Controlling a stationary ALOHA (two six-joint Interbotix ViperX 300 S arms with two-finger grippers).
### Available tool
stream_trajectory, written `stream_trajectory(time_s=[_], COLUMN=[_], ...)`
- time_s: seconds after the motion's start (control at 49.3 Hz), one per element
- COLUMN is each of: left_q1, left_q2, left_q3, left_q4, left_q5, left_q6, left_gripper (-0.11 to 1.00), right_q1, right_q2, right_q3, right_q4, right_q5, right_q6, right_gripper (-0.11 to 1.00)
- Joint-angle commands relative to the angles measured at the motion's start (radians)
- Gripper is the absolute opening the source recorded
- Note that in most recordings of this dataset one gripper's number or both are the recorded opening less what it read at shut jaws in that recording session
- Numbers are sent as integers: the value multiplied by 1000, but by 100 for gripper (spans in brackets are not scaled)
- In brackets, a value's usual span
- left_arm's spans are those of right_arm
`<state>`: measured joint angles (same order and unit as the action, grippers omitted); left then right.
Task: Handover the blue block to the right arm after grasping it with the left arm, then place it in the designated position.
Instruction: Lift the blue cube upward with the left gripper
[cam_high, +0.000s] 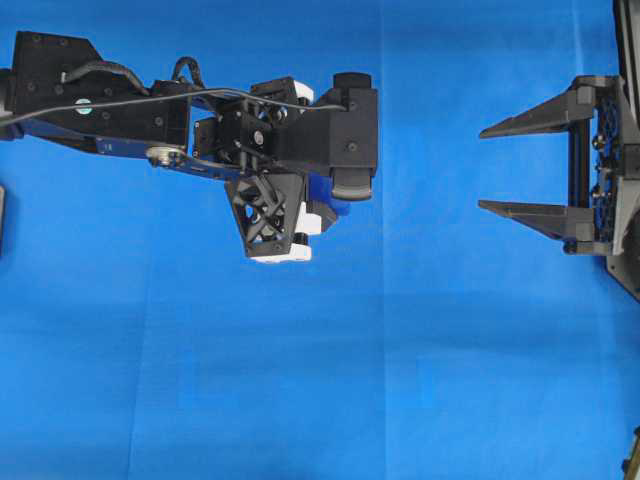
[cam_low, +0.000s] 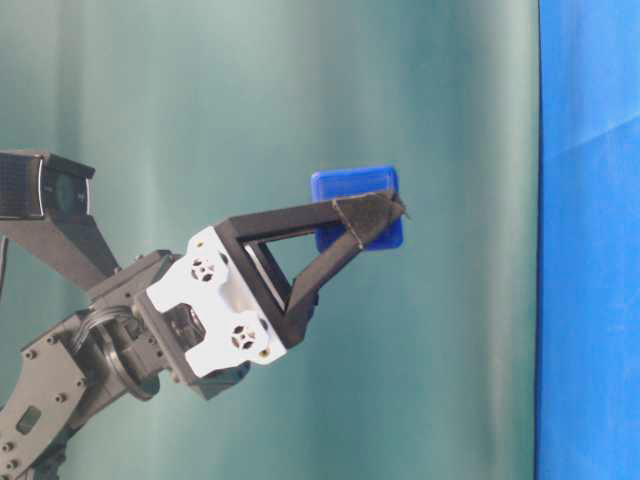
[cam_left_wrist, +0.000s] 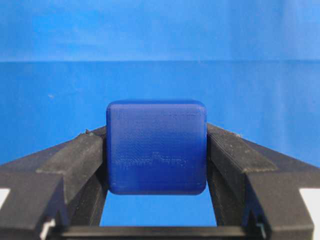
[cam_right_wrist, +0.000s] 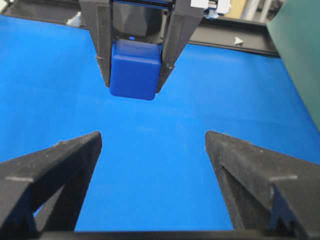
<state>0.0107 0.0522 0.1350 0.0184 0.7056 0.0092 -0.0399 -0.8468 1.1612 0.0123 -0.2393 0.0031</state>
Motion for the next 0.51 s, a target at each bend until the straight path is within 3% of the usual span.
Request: stream_trajectory(time_s=[0.0, 0.487], left_q1=[2, 2], left_q2=[-37, -49], left_q3=[-20, -3], left_q4=[2, 2], left_q5=[-5, -6], left_q6=[0, -3], left_gripper=[48, 48], right_q1=[-3, -2], right_q2=[5, 5], right_q3=[-18, -18], right_q4=[2, 2], right_q5=[-3, -3], right_q6=[0, 0], right_gripper=[95, 95])
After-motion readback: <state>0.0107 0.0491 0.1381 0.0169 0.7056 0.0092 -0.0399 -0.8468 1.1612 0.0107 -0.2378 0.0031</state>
